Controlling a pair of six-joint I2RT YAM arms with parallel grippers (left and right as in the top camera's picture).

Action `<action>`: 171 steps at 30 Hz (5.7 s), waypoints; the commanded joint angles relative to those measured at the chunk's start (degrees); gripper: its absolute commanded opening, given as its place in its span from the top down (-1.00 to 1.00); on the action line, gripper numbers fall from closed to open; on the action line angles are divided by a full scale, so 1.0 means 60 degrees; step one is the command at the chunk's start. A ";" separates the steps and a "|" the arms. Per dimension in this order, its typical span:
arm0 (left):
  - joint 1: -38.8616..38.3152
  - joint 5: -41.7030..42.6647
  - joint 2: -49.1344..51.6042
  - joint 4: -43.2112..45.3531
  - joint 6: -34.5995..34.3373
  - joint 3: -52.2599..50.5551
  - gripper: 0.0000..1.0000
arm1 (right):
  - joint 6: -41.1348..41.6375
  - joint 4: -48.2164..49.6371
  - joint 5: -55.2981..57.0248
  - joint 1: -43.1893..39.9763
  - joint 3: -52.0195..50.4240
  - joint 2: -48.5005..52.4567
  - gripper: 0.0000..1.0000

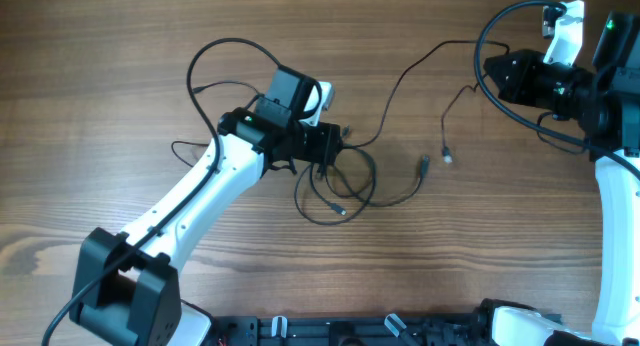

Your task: Untangle cables

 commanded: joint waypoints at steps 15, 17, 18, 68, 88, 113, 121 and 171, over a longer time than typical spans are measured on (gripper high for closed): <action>-0.0113 0.2291 0.0725 -0.0914 0.1523 -0.0004 -0.12 | -0.0200 -0.0022 -0.0157 0.0007 0.0095 0.0091 0.91; -0.0113 0.2288 0.0725 -0.1155 0.1402 -0.0004 -0.10 | -0.0200 -0.0033 -0.0153 0.0007 0.0095 0.0091 0.91; -0.0113 0.2291 0.0725 -0.1308 0.1253 -0.0004 -0.02 | -0.0197 -0.0044 -0.0157 0.0007 0.0095 0.0091 0.92; 0.1158 0.1275 -0.1224 0.1180 -0.6284 0.2011 0.92 | -0.0200 -0.1559 0.2022 0.0040 -0.0040 0.0900 0.91; -0.2251 0.1861 0.1260 0.1300 -0.4229 0.2036 0.29 | -0.1151 -0.1665 -0.0495 0.0044 -0.0040 0.1260 0.91; 0.1894 0.1355 0.1147 -0.3322 -0.2291 0.2033 -0.33 | 0.0834 0.1745 0.2594 -0.0557 0.2590 0.1038 0.91; 0.1887 0.1173 0.1147 -0.3413 -0.2288 0.2033 -0.34 | 0.2528 0.1202 0.5559 -0.2776 0.3115 0.0962 0.92; 0.5169 -0.1585 0.1147 -0.5315 -0.3264 0.2033 -0.67 | -0.0401 -0.1931 0.1457 0.2648 -0.0495 0.3206 -0.99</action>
